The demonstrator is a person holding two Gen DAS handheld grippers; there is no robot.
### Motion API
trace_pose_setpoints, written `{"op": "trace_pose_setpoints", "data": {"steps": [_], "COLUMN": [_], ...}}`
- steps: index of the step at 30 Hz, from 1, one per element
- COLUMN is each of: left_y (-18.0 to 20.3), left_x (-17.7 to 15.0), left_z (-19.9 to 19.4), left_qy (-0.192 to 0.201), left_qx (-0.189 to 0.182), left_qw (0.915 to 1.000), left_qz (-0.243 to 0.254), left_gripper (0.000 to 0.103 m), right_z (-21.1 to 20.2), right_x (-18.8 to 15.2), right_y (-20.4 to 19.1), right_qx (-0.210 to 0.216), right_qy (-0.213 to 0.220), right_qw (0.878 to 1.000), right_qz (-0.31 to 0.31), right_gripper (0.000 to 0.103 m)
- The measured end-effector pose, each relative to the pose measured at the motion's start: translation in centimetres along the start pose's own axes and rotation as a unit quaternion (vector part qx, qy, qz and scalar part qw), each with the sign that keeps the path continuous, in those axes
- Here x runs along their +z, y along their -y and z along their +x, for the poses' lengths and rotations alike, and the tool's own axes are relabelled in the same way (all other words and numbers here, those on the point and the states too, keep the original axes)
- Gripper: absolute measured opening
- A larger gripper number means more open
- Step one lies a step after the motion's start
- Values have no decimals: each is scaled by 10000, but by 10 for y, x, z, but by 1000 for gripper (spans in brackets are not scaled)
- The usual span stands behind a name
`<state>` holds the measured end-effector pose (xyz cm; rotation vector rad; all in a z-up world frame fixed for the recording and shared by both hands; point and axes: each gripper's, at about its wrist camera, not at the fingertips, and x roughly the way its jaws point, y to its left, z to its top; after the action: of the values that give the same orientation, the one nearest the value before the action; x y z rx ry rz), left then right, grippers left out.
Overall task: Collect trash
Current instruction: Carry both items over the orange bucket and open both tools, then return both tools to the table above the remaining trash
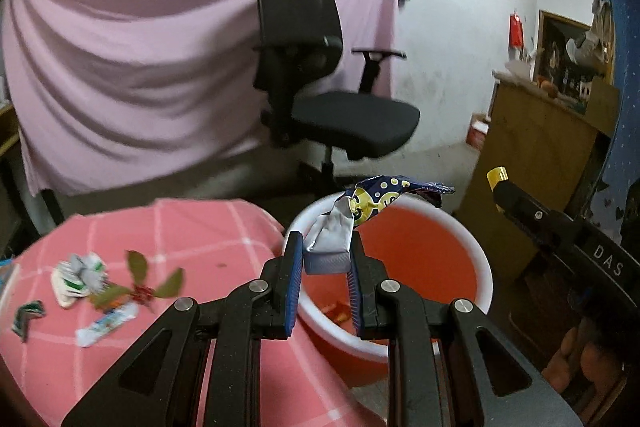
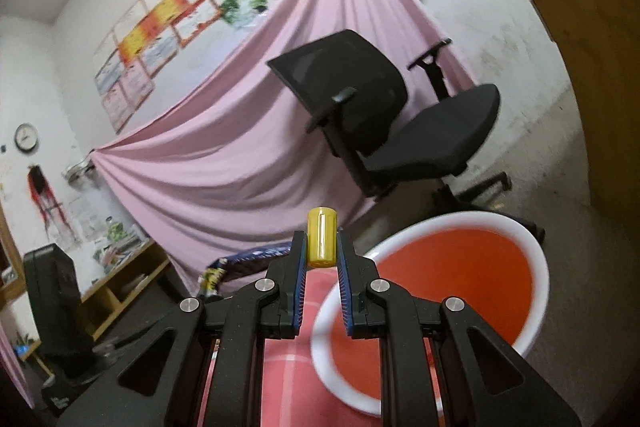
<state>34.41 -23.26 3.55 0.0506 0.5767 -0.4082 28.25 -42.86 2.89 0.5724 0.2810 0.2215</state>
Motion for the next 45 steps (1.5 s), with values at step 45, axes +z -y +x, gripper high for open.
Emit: {"op": "trace_pose_setpoints", "data": {"steps": [45], "left_y": [-101], "left_x": [-17], "left_z": [-76], "left_qy": [620], "left_qx": [1106], "left_qw": [9843], "left_qz": [-1224], "left_gripper": [52], "right_z": [35], "right_x": [-24], "right_y": [-56], "right_qx": [-199], "right_qy": [-458], "right_qw": [9974], "right_qz": [-528], "right_gripper": [48]}}
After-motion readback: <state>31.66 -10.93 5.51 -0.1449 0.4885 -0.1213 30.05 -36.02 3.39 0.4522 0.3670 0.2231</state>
